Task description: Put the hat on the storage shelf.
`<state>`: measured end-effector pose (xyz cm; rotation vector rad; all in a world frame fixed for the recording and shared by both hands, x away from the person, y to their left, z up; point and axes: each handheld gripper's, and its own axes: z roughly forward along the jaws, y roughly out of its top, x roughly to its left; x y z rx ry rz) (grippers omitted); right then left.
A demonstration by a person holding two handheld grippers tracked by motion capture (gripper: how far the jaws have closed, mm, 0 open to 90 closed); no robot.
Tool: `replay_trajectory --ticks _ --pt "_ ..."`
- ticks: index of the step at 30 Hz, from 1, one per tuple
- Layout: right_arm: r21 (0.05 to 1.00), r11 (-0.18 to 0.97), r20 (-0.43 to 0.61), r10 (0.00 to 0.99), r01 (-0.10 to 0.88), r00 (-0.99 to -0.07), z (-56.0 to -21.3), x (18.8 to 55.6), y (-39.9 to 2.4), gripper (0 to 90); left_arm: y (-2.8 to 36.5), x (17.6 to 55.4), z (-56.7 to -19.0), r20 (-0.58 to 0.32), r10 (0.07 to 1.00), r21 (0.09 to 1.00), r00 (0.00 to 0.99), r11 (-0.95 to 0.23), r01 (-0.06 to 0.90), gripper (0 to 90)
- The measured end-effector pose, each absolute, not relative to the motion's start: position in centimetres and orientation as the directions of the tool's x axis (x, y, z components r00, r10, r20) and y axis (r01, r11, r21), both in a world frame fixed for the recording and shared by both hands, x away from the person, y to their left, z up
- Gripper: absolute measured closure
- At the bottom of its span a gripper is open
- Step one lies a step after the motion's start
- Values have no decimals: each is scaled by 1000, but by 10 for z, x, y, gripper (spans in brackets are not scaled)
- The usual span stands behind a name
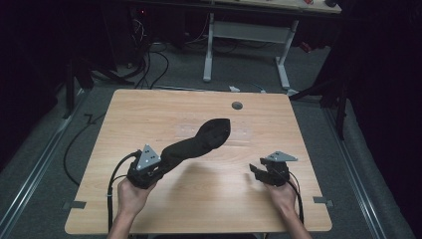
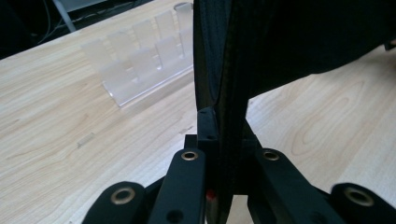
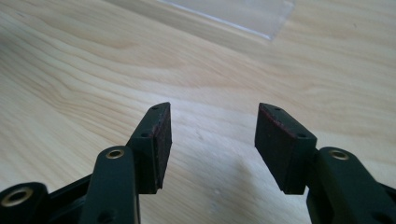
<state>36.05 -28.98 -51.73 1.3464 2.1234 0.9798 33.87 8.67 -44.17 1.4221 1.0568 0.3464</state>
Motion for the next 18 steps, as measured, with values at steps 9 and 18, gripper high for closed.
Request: replay_trajectory --ticks 9,18 --pt "739 282 -20 917 612 -398 -530 360 -296 461 93 349 -436 -435 758 884 487 256 391 862" --pt "729 287 -23 917 621 -398 -531 361 -296 431 95 362 -429 -481 745 863 462 311 398 863"
